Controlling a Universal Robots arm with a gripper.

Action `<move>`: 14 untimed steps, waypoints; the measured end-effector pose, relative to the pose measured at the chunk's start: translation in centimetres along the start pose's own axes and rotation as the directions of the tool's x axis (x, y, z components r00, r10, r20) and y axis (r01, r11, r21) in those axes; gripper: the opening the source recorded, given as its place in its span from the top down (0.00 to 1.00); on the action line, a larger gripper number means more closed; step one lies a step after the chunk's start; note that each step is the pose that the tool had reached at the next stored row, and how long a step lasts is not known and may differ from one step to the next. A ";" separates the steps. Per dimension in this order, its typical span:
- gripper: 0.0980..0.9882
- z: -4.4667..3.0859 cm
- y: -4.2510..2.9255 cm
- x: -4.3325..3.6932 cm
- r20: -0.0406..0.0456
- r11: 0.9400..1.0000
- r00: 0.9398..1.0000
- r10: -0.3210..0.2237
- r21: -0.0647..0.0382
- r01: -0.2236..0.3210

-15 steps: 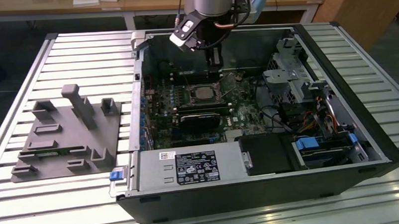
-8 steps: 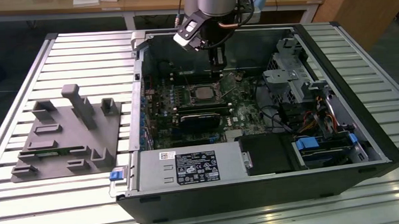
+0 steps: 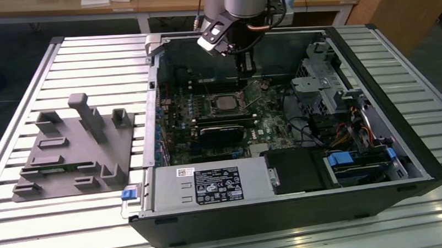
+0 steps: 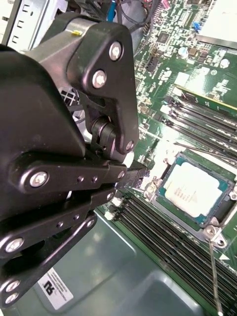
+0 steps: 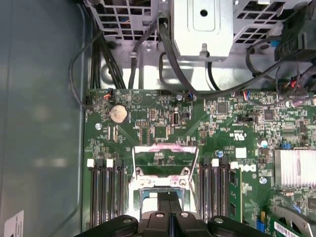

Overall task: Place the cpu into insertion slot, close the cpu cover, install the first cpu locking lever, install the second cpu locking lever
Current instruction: 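Close the cpu cover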

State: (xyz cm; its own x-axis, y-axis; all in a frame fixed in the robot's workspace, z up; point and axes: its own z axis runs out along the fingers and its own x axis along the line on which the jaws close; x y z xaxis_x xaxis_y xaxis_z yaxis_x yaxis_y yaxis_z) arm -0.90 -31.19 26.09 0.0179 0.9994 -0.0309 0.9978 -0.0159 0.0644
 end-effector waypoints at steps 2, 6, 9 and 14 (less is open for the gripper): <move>0.99 0.02 0.22 0.00 0.000 1.000 1.000 0.000 0.000 0.000; 0.99 0.04 0.65 0.01 0.000 1.000 1.000 0.000 0.000 0.000; 0.99 0.08 1.18 0.02 0.000 1.000 1.000 0.000 0.000 0.000; 0.99 0.15 2.24 0.05 0.000 1.000 1.000 0.000 0.000 0.000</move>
State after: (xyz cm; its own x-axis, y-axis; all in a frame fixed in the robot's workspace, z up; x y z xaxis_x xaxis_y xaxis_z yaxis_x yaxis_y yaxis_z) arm 1.35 -31.19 26.09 0.0179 0.9994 -0.0310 0.9978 -0.0158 0.0644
